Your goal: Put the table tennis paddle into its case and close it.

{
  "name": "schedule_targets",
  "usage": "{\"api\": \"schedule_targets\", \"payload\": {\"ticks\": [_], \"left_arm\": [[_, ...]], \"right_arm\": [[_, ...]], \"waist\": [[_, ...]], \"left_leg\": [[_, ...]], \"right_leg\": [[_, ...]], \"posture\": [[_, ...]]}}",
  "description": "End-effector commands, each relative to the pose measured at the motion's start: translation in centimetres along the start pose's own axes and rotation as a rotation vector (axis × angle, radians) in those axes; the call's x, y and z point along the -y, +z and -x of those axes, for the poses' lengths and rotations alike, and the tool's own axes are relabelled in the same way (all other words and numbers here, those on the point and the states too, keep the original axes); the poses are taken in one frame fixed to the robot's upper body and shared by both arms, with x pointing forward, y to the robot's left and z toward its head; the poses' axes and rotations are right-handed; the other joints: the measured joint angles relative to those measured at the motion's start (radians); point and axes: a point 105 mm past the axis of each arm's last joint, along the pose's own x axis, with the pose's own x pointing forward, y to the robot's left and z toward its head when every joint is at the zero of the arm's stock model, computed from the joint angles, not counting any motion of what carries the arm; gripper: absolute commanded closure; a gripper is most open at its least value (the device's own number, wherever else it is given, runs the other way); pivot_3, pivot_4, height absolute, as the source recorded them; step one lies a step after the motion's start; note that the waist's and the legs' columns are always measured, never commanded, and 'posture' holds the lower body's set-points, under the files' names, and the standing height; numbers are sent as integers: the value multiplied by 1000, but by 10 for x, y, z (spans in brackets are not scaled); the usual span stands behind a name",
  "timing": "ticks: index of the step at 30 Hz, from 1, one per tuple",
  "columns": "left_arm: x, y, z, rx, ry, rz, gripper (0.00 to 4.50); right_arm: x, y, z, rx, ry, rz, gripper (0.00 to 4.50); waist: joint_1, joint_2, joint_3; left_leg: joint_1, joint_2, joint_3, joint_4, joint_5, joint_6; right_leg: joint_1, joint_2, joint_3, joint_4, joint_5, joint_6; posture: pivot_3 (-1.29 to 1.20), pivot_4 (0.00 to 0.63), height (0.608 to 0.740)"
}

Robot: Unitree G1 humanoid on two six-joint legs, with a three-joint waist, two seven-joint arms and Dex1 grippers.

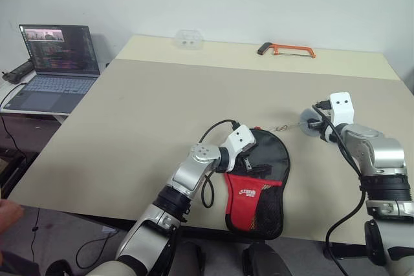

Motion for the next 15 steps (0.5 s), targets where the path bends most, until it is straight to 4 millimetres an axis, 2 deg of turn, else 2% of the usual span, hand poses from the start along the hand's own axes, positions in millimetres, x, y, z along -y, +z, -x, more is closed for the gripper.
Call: {"api": "schedule_targets", "payload": {"ticks": [1,10,13,15], "left_arm": [[1,-21,2,-65,-1,44,0],[1,-22,3,-72,-4,39,0],[2,-23,0,-81,-19,31,0],[2,-23,0,-83,-24,27,0]], "right_arm": [[18,11,21,35,-5,112,4110],[-7,0,74,-9,287,353,4114],[-31,-14,107,-41,496,501,4114],[-37,-19,117,-55,558,535,4114]], "waist": [[2,0,0],[-3,2,0],[4,2,0],[3,2,0]], "left_leg": [[0,0,0,0,0,0],[1,0,0,0,0,1],[1,-1,-1,0,0,1],[1,-1,-2,0,0,1]], "right_leg": [[0,0,0,0,0,0],[1,0,0,0,0,0],[2,0,-1,-1,-1,1],[2,1,-1,-2,-1,1]], "posture": [[0,150,740],[0,150,740],[0,150,740],[0,150,740]]}}
